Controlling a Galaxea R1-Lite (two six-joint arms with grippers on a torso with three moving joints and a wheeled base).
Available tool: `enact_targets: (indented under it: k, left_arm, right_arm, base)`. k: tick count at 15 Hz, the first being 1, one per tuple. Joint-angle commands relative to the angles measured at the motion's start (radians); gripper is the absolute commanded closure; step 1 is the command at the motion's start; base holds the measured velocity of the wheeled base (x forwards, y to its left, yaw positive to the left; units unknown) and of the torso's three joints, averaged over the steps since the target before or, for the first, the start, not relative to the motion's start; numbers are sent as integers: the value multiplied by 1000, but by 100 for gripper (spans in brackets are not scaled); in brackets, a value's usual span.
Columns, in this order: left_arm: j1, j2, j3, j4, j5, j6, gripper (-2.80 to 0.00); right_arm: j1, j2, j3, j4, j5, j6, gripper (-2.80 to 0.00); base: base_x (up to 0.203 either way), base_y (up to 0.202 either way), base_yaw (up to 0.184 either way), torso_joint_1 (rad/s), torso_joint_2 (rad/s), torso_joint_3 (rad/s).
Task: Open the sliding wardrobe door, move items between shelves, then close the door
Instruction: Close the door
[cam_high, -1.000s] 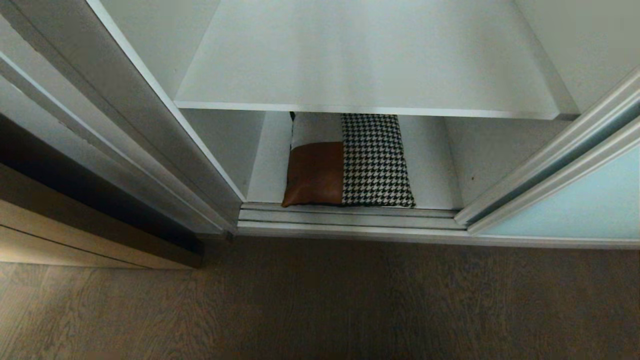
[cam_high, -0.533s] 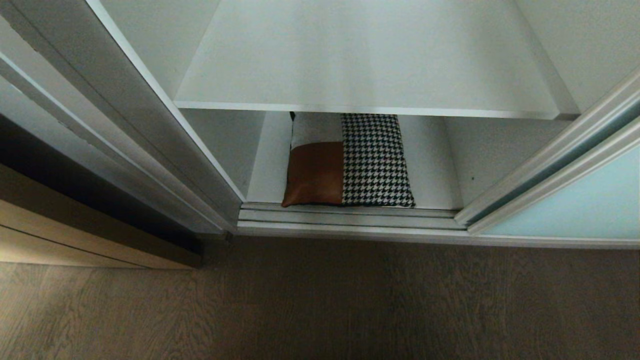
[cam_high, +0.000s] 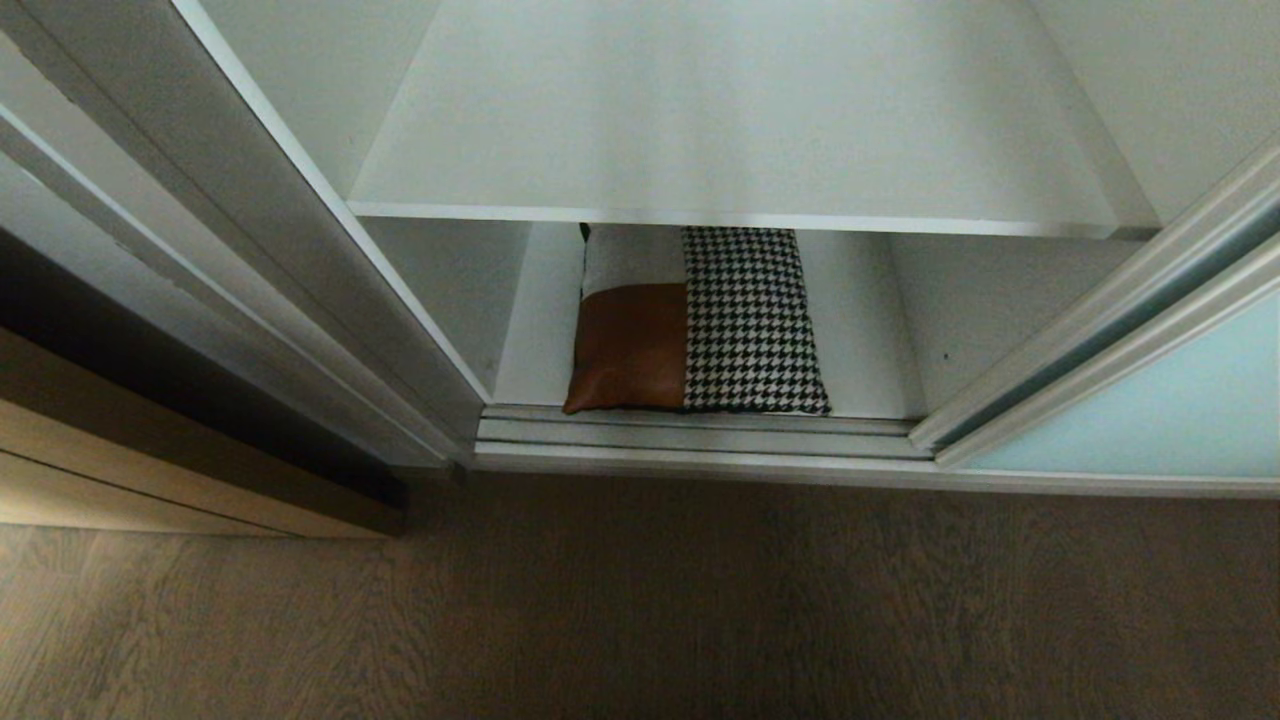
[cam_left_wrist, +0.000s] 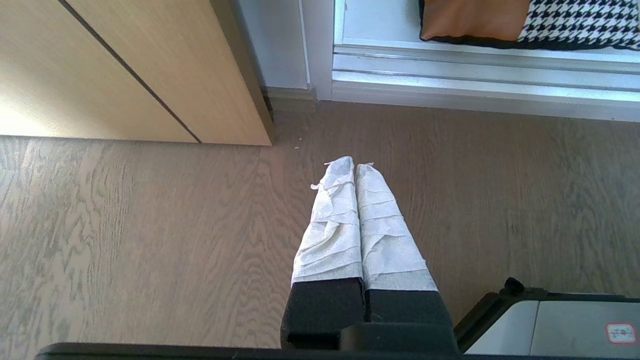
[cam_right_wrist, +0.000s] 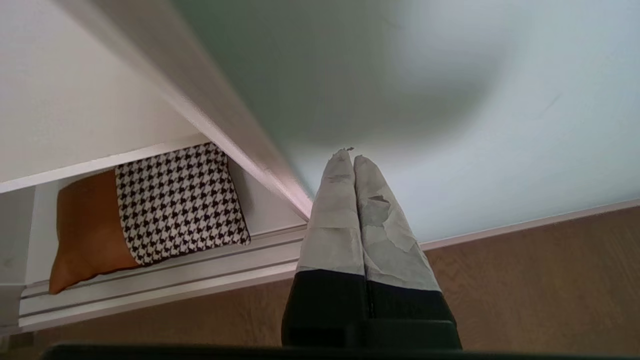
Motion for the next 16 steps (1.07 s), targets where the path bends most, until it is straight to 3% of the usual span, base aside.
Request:
enact_targets:
  k: [1,5,11,16]
  left_arm:
    - [0,0,2,1,0,0,0]
    - [0,0,2,1,0,0,0]
    - [0,0,2,1,1,0,0]
    - [0,1,2,1,0,0,0]
  right_arm:
    - [16,37,-11,-24,1,-1,0]
    - [33,57,7,-157,-4,0,0]
    - [60,84,12,-166,-3,-4,0]
    - [164,59,38,-168,-8,-12,0]
  base:
    - [0,0,0,0,0,0]
    - [0,0,0,0,0,0]
    - [0,0,0,0,0,0]
    - [0,0,0,0,0,0]
